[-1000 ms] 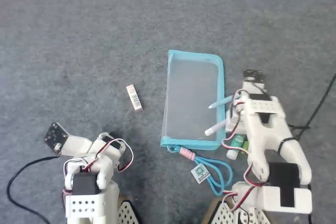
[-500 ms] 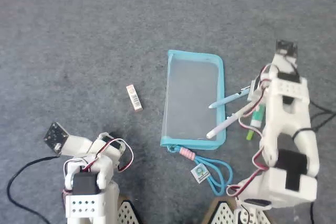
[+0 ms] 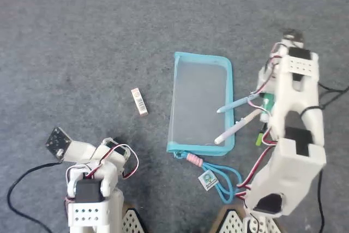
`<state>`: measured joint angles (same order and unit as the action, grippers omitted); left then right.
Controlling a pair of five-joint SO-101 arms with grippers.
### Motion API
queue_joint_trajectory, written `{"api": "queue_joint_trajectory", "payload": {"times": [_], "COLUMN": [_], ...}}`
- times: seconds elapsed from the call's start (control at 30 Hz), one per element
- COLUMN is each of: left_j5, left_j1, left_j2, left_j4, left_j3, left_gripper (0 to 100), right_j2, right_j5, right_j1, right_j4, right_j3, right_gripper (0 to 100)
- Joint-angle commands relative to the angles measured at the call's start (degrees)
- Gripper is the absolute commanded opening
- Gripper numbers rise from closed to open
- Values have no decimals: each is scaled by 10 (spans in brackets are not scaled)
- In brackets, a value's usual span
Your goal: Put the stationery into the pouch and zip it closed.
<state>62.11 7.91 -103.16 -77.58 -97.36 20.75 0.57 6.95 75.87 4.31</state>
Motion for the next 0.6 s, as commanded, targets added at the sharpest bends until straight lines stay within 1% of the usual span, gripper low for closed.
{"api": "queue_joint_trajectory", "payload": {"times": [0.0, 0.1, 0.27, 0.47, 0.57], "left_j5": [-6, -6, -6, -6, -6], "left_j1": [5, 5, 5, 5, 5], "left_j2": [1, 1, 1, 1, 1], "left_j4": [5, 5, 5, 5, 5], "left_j3": [7, 7, 7, 7, 7], "left_gripper": [109, 109, 109, 109, 109], "right_j2": [-20, -20, -20, -20, -20], "right_j5": [4, 21, 21, 20, 20], "right_j1": [-29, -29, -29, -25, -28], "right_j4": [37, 40, 38, 2, 13], "right_j3": [39, 38, 38, 49, 53], "right_gripper": [54, 54, 57, 57, 57]}}
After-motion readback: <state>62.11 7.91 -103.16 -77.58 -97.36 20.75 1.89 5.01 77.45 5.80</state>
